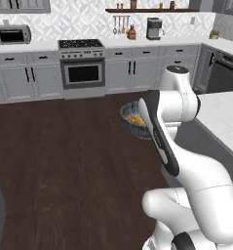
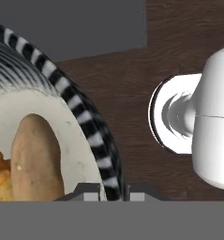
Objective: Pick the chicken drumstick and sweet potato from their plates and place them in the bowl. Then put the bowl in the fridge.
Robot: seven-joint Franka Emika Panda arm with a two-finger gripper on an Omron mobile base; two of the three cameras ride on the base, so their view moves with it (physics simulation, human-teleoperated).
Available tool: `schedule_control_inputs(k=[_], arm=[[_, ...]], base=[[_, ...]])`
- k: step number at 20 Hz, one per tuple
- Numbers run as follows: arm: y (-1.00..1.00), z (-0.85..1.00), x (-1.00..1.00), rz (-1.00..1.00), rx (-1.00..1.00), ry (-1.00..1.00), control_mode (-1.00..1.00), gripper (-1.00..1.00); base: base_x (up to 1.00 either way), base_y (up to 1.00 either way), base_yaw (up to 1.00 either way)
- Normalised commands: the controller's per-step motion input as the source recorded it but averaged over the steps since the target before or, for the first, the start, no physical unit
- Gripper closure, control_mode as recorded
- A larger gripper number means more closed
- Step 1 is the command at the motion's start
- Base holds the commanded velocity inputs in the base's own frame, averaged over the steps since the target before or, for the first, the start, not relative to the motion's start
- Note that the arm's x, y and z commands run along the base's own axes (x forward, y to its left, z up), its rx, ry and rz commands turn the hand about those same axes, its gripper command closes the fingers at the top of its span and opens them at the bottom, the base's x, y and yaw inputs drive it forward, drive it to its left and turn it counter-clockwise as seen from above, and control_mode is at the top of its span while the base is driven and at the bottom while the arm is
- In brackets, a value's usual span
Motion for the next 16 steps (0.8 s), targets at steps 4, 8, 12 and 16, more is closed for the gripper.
schedule_control_inputs(k=[4, 8, 12, 16], arm=[[0.00, 0.00, 0.00, 0.00, 0.00, 0.00, 1.00, 1.00], [0.00, 0.00, 0.00, 0.00, 0.00, 0.00, 1.00, 1.00], [0.00, 0.00, 0.00, 0.00, 0.00, 0.00, 1.00, 1.00], [0.00, 0.00, 0.00, 0.00, 0.00, 0.00, 1.00, 1.00]], base=[[1.00, 0.27, -0.10], [1.00, 0.07, 0.03], [1.00, 0.05, 0.00], [1.00, 0.08, 0.00]])
